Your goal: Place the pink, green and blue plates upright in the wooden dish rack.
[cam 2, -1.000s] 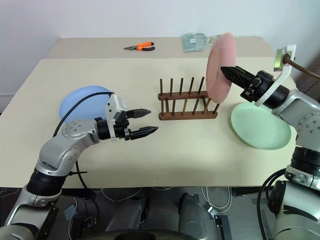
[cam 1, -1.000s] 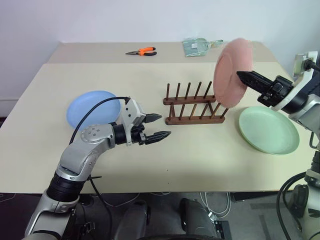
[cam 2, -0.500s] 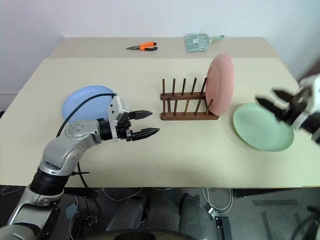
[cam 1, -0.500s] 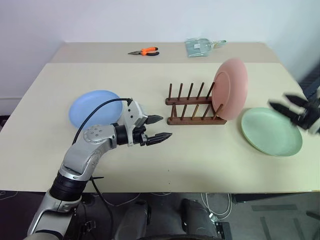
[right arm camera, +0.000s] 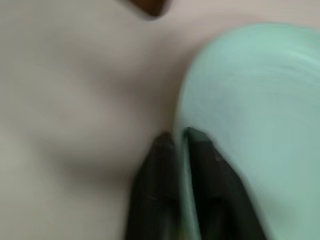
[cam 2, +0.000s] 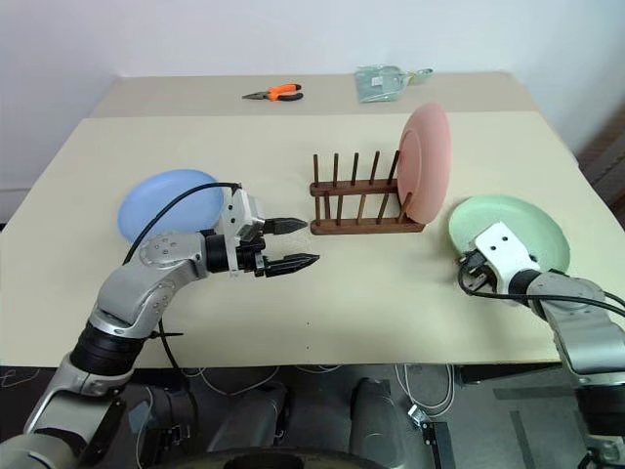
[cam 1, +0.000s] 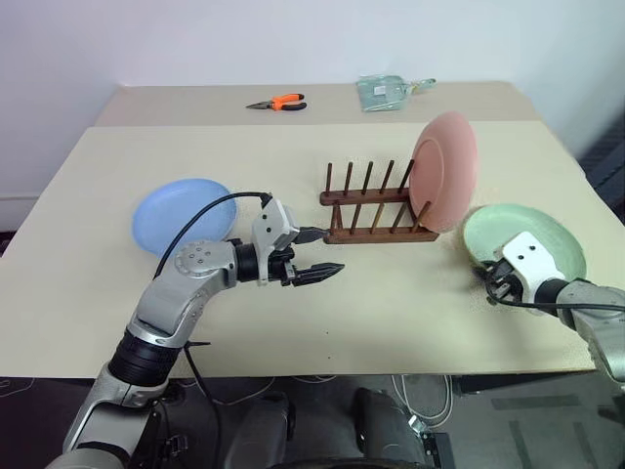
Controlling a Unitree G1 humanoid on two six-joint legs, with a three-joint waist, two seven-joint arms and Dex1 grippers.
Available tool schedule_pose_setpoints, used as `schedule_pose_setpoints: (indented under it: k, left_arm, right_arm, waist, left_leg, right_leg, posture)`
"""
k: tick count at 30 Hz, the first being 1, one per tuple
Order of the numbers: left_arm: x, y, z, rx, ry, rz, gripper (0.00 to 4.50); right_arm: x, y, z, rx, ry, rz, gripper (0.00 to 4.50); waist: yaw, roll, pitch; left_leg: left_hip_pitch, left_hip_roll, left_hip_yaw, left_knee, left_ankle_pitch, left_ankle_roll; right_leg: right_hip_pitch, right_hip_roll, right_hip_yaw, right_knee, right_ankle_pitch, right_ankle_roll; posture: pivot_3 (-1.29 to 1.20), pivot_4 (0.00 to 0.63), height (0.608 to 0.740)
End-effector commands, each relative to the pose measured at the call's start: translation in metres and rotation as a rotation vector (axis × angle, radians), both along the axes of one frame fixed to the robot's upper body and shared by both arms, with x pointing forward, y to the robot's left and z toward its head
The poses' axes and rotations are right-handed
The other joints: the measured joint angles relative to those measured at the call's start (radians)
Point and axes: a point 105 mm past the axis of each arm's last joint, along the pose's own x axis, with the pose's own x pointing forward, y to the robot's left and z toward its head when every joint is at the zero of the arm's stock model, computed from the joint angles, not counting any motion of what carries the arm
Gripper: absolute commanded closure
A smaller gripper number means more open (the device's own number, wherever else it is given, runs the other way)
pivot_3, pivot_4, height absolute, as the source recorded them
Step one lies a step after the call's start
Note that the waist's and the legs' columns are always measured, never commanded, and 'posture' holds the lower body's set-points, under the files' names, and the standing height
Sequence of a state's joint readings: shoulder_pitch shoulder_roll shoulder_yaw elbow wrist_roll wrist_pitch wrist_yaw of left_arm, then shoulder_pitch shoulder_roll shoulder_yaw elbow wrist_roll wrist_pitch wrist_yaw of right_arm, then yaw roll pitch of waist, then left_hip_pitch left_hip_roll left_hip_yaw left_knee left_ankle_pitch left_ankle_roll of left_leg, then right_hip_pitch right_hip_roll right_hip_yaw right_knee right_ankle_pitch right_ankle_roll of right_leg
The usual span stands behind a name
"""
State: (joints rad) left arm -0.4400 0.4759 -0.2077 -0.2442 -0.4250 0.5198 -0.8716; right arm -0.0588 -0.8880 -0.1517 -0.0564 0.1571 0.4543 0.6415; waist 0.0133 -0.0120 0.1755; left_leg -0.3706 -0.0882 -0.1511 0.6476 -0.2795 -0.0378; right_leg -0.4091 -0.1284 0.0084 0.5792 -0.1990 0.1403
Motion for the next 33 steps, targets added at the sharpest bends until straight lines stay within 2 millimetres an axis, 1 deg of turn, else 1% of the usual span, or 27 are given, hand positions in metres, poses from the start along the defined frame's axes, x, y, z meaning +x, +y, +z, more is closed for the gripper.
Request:
schedule_pose_setpoints:
  k: [1,3,5,6,9,10,12,14,15,16,18,20,21,22,24,26,29,33]
  left_arm:
    - [-0.004,0.002,0.009,-0.008,-0.048,-0.002,0.97]
    - [-0.005,0.001,0.009,-0.012,-0.048,0.0,0.97]
    - [-0.004,0.001,0.009,-0.014,-0.048,0.002,0.97]
    - [-0.004,0.001,0.009,-0.014,-0.048,0.003,0.97]
    - [-0.004,0.002,0.009,-0.013,-0.049,0.005,0.97]
    - [-0.003,0.002,0.009,-0.014,-0.05,0.006,0.97]
    - [-0.002,0.003,0.01,-0.017,-0.052,0.013,0.97]
    - [0.0,0.006,0.01,-0.019,-0.055,0.021,0.97]
    - [0.001,0.008,0.01,-0.02,-0.06,0.031,0.97]
    - [0.003,0.01,0.009,-0.02,-0.064,0.043,0.97]
    - [0.006,0.017,0.005,-0.004,-0.075,0.071,0.97]
    - [0.012,0.03,-0.001,0.02,-0.085,0.125,0.97]
    - [0.014,0.038,-0.004,0.029,-0.085,0.152,0.97]
    - [0.015,0.044,-0.005,0.033,-0.085,0.168,0.97]
    - [0.015,0.053,-0.007,0.036,-0.087,0.195,0.97]
    - [0.016,0.061,-0.008,0.043,-0.086,0.217,0.97]
    - [0.017,0.066,-0.008,0.049,-0.087,0.232,0.97]
    - [0.017,0.067,-0.006,0.043,-0.09,0.237,0.97]
  right_arm:
    - [0.004,-0.01,0.013,-0.011,-0.053,-0.053,4.45]
    - [0.013,-0.011,0.045,0.01,-0.184,-0.081,4.45]
    - [0.023,-0.017,0.093,-0.028,-0.385,-0.107,4.45]
    - [0.026,-0.016,0.12,-0.001,-0.478,-0.113,4.45]
    - [0.027,-0.002,0.185,0.141,-0.683,-0.069,4.45]
    - [0.025,0.005,0.203,0.203,-0.734,-0.041,4.45]
    - [0.02,0.028,0.236,0.415,-0.781,0.069,4.45]
    - [0.01,0.062,0.257,0.608,-0.761,0.25,4.45]
    - [0.003,0.083,0.264,0.736,-0.718,0.362,4.45]
    - [-0.005,0.103,0.27,0.828,-0.676,0.461,4.45]
    - [-0.016,0.133,0.276,0.959,-0.599,0.592,4.45]
    - [-0.022,0.162,0.274,1.069,-0.496,0.674,4.45]
    - [-0.022,0.173,0.272,1.134,-0.442,0.69,4.45]
    - [-0.022,0.18,0.27,1.176,-0.405,0.693,4.45]
    - [-0.011,0.185,0.264,1.259,-0.337,0.625,4.45]
    - [0.001,0.187,0.251,1.288,-0.279,0.546,4.45]
    - [0.011,0.188,0.236,1.302,-0.23,0.471,4.45]
    - [0.022,0.184,0.223,1.322,-0.207,0.397,4.45]
  waist:
    - [0.001,0.0,0.0]
    - [0.0,0.001,0.001]
    - [-0.001,0.002,0.001]
    - [-0.003,0.003,0.002]
    - [-0.005,0.006,0.003]
    - [-0.004,0.006,0.003]
    - [-0.003,0.005,0.002]
    - [-0.005,0.004,0.003]
    - [-0.003,0.004,0.003]
    - [-0.003,0.004,0.002]
    - [-0.003,0.004,0.002]
    - [-0.003,0.004,0.002]
    - [-0.003,0.004,0.002]
    - [-0.004,0.004,0.002]
    - [-0.002,0.004,0.002]
    - [0.001,0.004,0.002]
    - [0.0,0.003,0.002]
    - [-0.006,0.003,0.002]
  left_leg:
    - [0.0,0.0,0.0,0.0,0.0,0.0]
    - [0.0,0.0,0.0,0.0,0.0,0.0]
    - [0.0,0.0,0.001,0.0,0.0,0.0]
    - [0.0,0.0,0.002,0.0,0.0,0.0]
    - [0.0,0.0,0.005,-0.001,0.0,0.0]
    - [0.0,0.001,0.004,-0.002,0.0,0.0]
    - [0.0,0.001,0.004,-0.002,0.0,0.001]
    - [0.0,0.002,0.004,-0.002,-0.001,0.001]
    - [0.0,0.002,0.004,-0.002,-0.001,0.001]
    - [0.0,0.002,0.004,-0.002,-0.001,0.002]
    - [0.0,0.003,0.004,-0.002,-0.001,0.002]
    - [0.0,0.003,0.004,-0.002,-0.001,0.002]
    - [0.0,0.003,0.004,-0.002,-0.001,0.002]
    - [0.0,0.003,0.004,-0.002,-0.001,0.002]
    - [-0.001,0.003,0.005,-0.002,-0.001,0.002]
    - [-0.002,0.003,0.004,-0.001,-0.001,0.002]
    - [-0.002,0.001,0.004,-0.001,-0.001,0.002]
    - [-0.002,0.002,0.006,-0.002,-0.001,0.002]
  right_leg:
    - [0.0,0.0,0.0,0.0,0.0,0.0]
    - [0.0,0.0,0.0,0.0,0.0,0.0]
    - [-0.001,0.0,0.001,0.0,0.0,0.0]
    - [-0.002,0.0,0.002,0.0,0.0,0.0]
    - [-0.003,0.0,0.004,0.001,0.002,0.002]
    - [-0.003,0.001,0.004,0.001,0.002,0.002]
    - [-0.003,0.002,0.004,0.001,0.002,0.002]
    - [-0.003,0.002,0.004,0.0,0.004,-0.001]
    - [-0.003,0.002,0.005,0.0,0.004,-0.001]
    - [-0.003,0.002,0.005,0.0,0.004,-0.001]
    - [-0.003,0.002,0.005,0.0,0.004,-0.002]
    - [-0.003,0.002,0.005,0.0,0.004,-0.002]
    - [-0.004,0.002,0.005,0.0,0.004,-0.002]
    - [-0.004,0.002,0.005,0.0,0.004,-0.002]
    - [-0.006,0.003,0.006,0.001,0.005,-0.003]
    - [-0.006,0.003,0.006,0.001,0.005,-0.003]
    - [-0.007,0.003,0.007,0.001,0.005,-0.003]
    - [-0.008,0.003,0.008,0.002,0.005,-0.002]
  posture:
    - [0.0,0.15,0.74]
    - [0.0,0.15,0.74]
    - [0.0,0.15,0.74]
    - [0.0,0.15,0.74]
    - [0.0,0.15,0.74]
    - [0.0,0.15,0.74]
    - [0.0,0.15,0.74]
    - [0.0,0.15,0.74]
    - [0.0,0.15,0.74]
    - [0.0,0.15,0.74]
    - [0.0,0.15,0.74]
    - [0.0,0.15,0.74]
    - [0.0,0.15,0.74]
    - [0.0,0.15,0.74]
    - [0.0,0.15,0.74]
    - [0.0,0.15,0.74]
    - [0.0,0.15,0.74]
    - [0.0,0.15,0.74]
